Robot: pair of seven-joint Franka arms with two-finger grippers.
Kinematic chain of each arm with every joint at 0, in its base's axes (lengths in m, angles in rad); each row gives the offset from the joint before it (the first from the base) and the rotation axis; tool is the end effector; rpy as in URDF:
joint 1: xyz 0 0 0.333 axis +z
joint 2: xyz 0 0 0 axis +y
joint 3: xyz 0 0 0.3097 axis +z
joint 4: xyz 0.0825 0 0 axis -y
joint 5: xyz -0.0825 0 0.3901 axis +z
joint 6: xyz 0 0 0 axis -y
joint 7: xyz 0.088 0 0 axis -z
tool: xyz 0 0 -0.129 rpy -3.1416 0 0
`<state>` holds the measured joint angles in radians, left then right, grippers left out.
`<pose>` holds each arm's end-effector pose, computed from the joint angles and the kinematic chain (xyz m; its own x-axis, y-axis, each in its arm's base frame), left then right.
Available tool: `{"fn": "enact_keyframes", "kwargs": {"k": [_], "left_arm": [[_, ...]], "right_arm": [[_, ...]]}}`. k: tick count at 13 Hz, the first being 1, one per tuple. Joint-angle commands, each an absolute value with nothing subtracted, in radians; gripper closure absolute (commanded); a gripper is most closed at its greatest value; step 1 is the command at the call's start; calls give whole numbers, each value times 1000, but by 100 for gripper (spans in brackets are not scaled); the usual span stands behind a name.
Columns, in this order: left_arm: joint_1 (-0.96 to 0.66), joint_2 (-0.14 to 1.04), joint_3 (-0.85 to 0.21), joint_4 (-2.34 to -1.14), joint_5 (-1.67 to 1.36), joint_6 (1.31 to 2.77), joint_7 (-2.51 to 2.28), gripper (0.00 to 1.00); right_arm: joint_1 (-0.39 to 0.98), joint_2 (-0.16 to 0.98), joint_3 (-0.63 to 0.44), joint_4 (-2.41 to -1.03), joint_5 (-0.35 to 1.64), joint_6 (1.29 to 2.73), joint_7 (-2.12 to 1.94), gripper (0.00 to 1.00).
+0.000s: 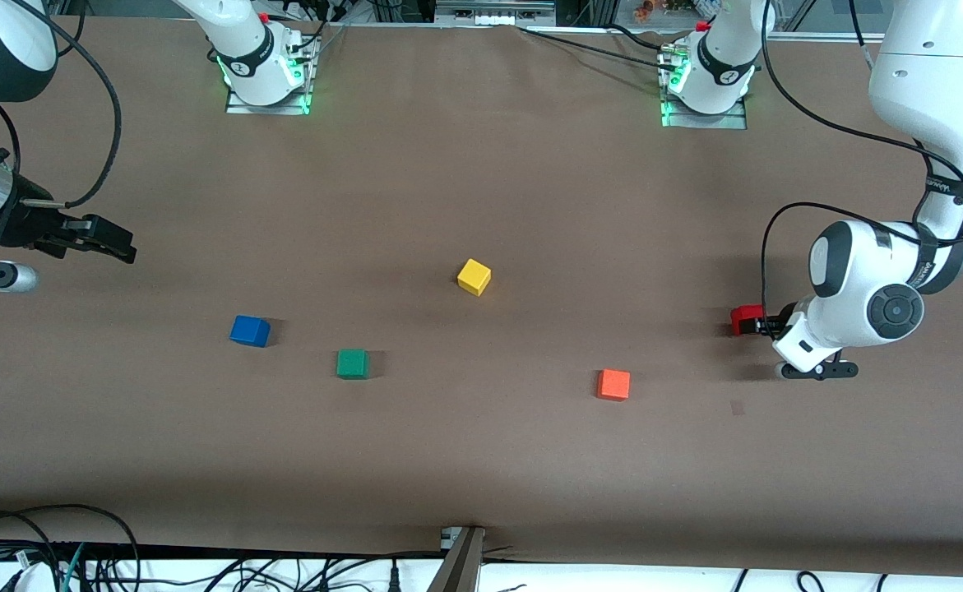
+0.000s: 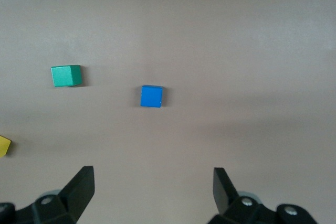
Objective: Pass red block to right arm, stack on blue
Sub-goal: 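Close the left gripper on the red cube and lift it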
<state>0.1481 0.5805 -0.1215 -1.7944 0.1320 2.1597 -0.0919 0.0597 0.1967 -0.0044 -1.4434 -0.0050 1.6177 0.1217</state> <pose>0.6276 0.0267 0.1805 0.9775 0.0499 -0.2050 0.0416 -0.9981 -0.0445 0.6205 0.0340 0.5450 0.9976 -0.0661 -0.0215 -0.0659 -0.9978 0.0085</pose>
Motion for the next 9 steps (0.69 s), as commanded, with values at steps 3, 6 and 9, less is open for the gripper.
{"fn": "enact_keyframes", "kwargs": {"k": [3,6,9], "left_arm": [[156,569,-133,-1825,143,2161,-86,0],[156,568,-135,-1847,143,2164,-87,0],[156,566,-135,-1847,141,2163,-86,17]], "right_arm": [[63,187,-3,-1439,-12,1601,135,0],[63,187,-3,-1439,-12,1601,135,0],[63,186,-2,-1439,-12,1595,137,0]]}}
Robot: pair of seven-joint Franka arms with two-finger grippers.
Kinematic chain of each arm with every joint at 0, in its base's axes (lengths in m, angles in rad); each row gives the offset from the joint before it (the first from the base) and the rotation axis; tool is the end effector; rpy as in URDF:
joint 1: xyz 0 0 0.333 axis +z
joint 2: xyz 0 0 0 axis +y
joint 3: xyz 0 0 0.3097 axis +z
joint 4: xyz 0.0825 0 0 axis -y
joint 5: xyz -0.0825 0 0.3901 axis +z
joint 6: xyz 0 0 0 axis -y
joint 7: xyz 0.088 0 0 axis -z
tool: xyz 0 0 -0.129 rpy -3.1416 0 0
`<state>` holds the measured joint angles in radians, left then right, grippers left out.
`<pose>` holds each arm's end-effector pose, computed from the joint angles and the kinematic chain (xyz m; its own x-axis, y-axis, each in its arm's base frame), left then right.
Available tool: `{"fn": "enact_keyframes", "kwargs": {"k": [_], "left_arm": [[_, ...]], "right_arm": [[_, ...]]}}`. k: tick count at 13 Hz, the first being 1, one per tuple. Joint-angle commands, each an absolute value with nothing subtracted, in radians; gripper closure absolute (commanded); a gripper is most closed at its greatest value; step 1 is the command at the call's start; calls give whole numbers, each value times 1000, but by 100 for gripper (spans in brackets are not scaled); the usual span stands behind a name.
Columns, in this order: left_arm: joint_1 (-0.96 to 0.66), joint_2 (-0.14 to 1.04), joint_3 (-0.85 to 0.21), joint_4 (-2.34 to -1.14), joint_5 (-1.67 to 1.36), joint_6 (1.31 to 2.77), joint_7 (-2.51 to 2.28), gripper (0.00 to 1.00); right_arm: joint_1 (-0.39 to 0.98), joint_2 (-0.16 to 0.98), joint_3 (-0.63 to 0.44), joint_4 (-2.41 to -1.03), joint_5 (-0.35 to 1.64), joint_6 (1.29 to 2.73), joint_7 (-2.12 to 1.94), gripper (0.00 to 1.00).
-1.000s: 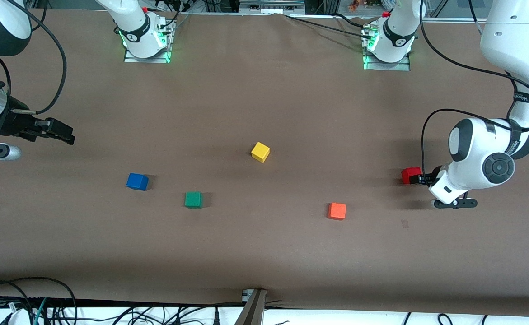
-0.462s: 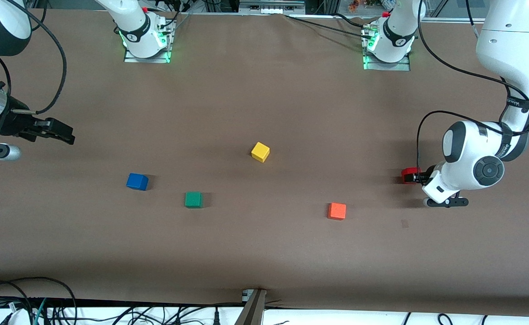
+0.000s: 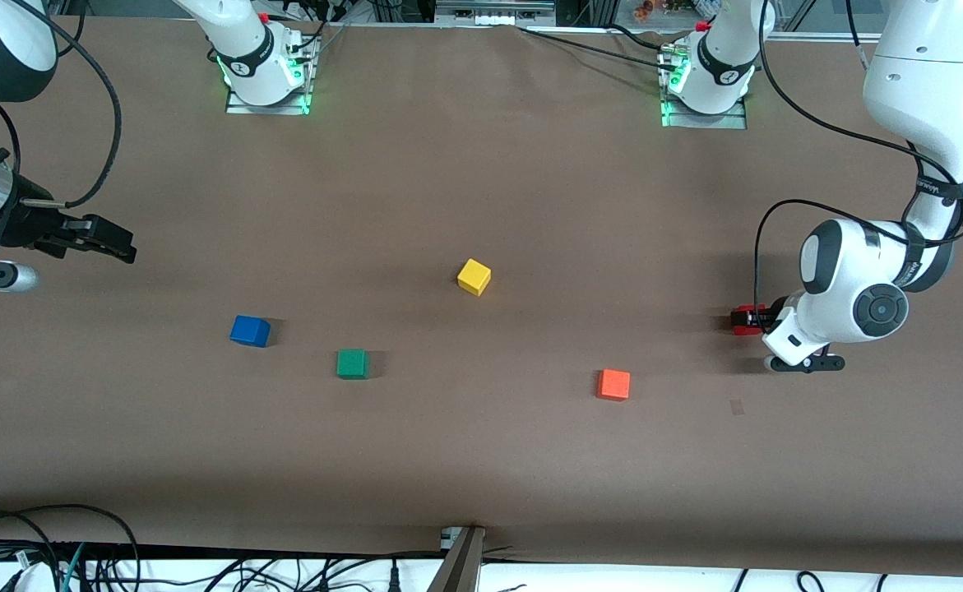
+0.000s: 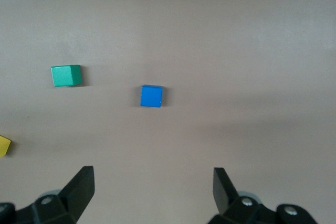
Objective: Pass red block to right arm, stack on blue
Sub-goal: 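Close the left gripper on the red cube and lift it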
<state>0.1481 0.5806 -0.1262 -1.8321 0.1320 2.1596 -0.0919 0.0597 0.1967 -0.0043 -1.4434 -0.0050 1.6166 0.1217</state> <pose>0.6137 0.0222 0.1662 0.9694 0.0426 -0.2416 0.0335 -0.9986 -0.0417 0.6203 0.0340 0.5449 0.9976 -0.0660 -0.0226 -0.0658 -0.9978 0.0086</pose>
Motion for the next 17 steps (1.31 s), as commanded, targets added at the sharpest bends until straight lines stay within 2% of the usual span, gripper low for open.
{"fn": "enact_keyframes", "kwargs": {"k": [1,3,4,5,6,8,11,17], "left_arm": [[155,566,-137,-1847,143,2161,-86,33],[155,568,-137,-1844,143,2161,-83,53],[153,569,-137,-1842,143,2161,-83,66],[152,568,-138,-1842,143,2161,-81,85],[152,568,-140,-1841,143,2158,-81,95],[152,561,-143,-1833,143,2155,-61,100],[153,514,-161,-1807,141,2148,11,100],[153,410,-270,-1744,74,2041,121,100]], "right_arm": [[63,186,-3,-1439,-12,1594,137,0],[63,184,-2,-1439,-12,1589,137,0],[63,186,-2,-1439,-12,1589,137,0],[63,184,-2,-1439,-12,1589,137,0],[63,184,-2,-1439,-12,1586,137,0],[63,184,-2,-1437,-12,1583,137,0],[63,184,-3,-1437,-12,1583,135,0],[63,186,-3,-1437,17,1566,126,0]]}}
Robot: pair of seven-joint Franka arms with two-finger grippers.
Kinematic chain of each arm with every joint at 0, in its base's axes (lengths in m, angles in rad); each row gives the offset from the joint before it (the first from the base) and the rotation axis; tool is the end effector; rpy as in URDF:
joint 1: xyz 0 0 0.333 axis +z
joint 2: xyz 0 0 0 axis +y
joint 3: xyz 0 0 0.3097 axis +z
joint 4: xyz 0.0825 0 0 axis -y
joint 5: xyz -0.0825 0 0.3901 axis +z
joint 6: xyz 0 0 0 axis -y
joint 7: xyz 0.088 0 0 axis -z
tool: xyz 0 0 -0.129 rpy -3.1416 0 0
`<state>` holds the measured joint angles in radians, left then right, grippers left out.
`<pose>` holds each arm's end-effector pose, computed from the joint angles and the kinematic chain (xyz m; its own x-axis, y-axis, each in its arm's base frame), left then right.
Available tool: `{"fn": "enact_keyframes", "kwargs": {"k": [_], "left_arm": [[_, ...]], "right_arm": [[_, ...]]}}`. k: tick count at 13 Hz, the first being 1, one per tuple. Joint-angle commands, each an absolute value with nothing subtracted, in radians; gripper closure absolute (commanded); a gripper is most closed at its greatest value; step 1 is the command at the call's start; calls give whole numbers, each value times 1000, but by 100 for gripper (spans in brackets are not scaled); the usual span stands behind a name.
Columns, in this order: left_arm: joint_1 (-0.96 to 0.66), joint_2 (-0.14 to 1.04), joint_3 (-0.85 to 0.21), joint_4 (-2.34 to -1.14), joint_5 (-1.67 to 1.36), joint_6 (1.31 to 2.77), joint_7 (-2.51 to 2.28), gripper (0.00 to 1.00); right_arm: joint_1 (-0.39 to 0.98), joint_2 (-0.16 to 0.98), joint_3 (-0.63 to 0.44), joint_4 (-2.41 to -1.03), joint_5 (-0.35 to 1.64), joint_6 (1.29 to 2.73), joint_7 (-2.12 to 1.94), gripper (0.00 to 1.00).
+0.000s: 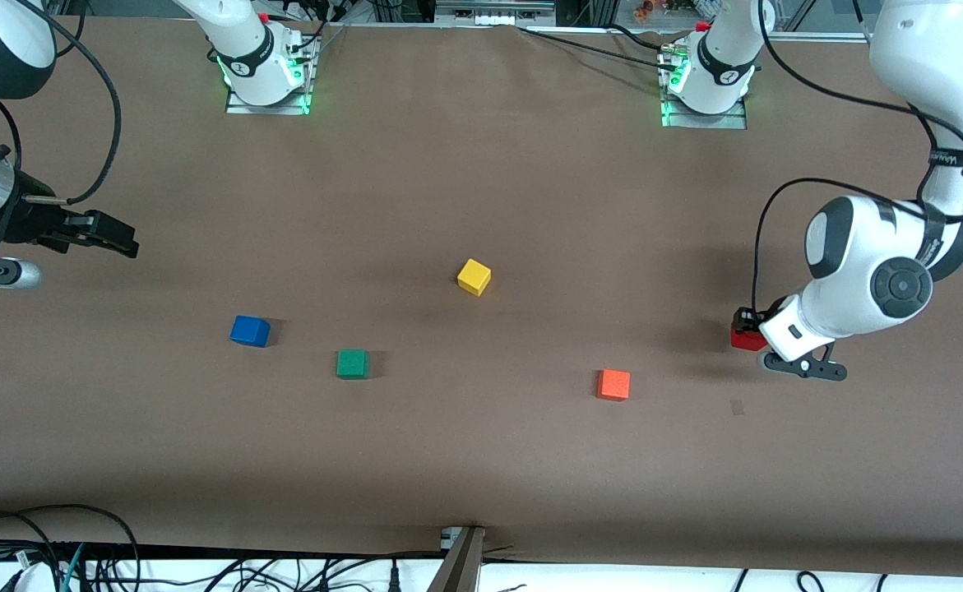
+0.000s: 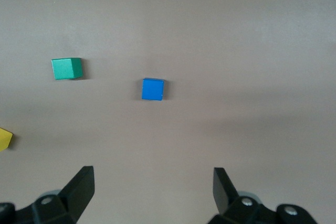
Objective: Pass red block to right arm, stack on blue
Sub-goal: 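Close the left gripper on the red cube and lift it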
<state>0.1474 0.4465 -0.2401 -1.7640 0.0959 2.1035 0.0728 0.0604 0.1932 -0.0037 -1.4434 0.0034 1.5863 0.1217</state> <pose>0.6434 -0.0442 0.2795 0.9758 -0.1995 -0.0899 -0.1974 -0.9798 0.0318 0.6155 0.0356 0.5445 0.9966 -0.0650 -0.0502 -0.0650 -0.9979 0.0034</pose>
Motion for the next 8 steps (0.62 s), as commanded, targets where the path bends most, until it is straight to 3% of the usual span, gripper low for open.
{"fn": "enact_keyframes", "kwargs": {"k": [1,4,8], "left_arm": [[153,408,-291,-1691,74,1963,123,100],[141,411,-311,-1510,33,1717,124,100],[146,411,-318,-1453,-76,1672,289,100]], "right_arm": [[63,186,-3,-1437,18,1566,123,0],[60,192,-6,-1434,61,1531,124,0],[72,198,-2,-1436,173,1496,118,0]]}}
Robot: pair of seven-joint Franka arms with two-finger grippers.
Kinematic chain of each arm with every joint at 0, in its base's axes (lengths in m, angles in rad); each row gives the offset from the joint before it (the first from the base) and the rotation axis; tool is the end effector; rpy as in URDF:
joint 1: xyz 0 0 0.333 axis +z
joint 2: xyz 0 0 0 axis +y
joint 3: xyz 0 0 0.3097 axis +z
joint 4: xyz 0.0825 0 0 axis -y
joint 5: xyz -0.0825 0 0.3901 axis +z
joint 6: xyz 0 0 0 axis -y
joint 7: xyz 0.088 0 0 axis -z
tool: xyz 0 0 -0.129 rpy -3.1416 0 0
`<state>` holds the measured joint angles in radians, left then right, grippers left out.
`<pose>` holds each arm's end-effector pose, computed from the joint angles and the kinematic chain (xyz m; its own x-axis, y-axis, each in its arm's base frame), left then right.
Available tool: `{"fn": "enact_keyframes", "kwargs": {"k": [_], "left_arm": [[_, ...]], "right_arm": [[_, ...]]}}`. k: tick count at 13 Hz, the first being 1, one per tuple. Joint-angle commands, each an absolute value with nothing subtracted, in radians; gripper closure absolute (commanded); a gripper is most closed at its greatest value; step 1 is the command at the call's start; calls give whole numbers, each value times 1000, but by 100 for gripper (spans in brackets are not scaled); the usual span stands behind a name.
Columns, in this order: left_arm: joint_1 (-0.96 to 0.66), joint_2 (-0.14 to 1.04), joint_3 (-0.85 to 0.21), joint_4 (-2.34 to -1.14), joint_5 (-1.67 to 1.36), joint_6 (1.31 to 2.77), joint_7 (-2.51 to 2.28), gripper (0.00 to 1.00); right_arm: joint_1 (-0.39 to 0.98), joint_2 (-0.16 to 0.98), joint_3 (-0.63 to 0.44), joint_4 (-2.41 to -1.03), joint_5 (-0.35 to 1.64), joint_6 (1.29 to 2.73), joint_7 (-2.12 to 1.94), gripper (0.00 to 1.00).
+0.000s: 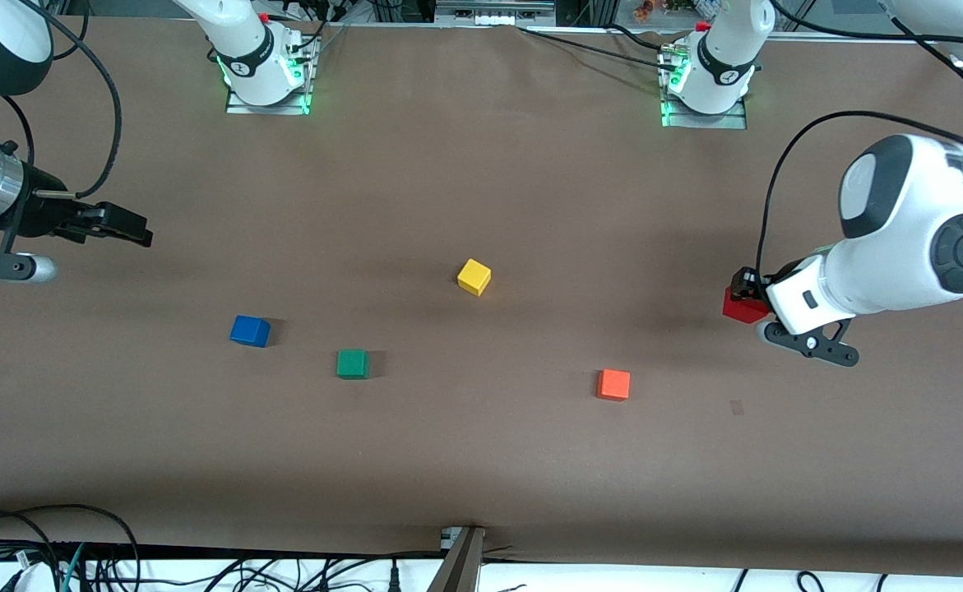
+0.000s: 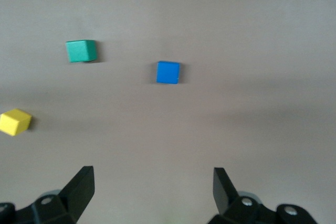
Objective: Pass red block to right arm, stack on blue
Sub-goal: 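Carry the red cube to the middle while the right gripper approaches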
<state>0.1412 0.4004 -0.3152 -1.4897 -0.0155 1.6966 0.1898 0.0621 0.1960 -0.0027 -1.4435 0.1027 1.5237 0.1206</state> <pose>0.6470 -0.0905 0.4097 0.9260 -0.3486 -0.1451 -0.3245 -0.9312 0.1659 0.6067 0.0499 0.5386 0.9903 -0.0562 -0.1267 -0.0676 -0.9939 -0.0871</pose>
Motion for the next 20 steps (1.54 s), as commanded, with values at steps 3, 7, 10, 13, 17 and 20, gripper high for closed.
{"fn": "enact_keyframes", "kwargs": {"k": [3,7,10,13,17,20], "left_arm": [[169,431,-310,-1451,-288,1686,557,100],[190,481,-310,-1451,-545,1744,918,100],[189,532,-310,-1453,-748,1735,1139,100],[169,573,-324,-1454,-869,1720,1318,100],[160,653,-392,-1453,-1079,1723,1583,100],[89,666,-403,-1453,-1217,1730,1656,100]], "right_arm": [[64,218,-3,-1437,348,1431,121,0],[52,293,-14,-1436,690,1433,121,0],[58,328,-9,-1436,779,1440,124,0],[46,359,-11,-1456,1021,1437,57,0],[107,428,-5,-1498,1176,1526,77,0],[188,431,-2,-1601,1311,1684,34,0]]}}
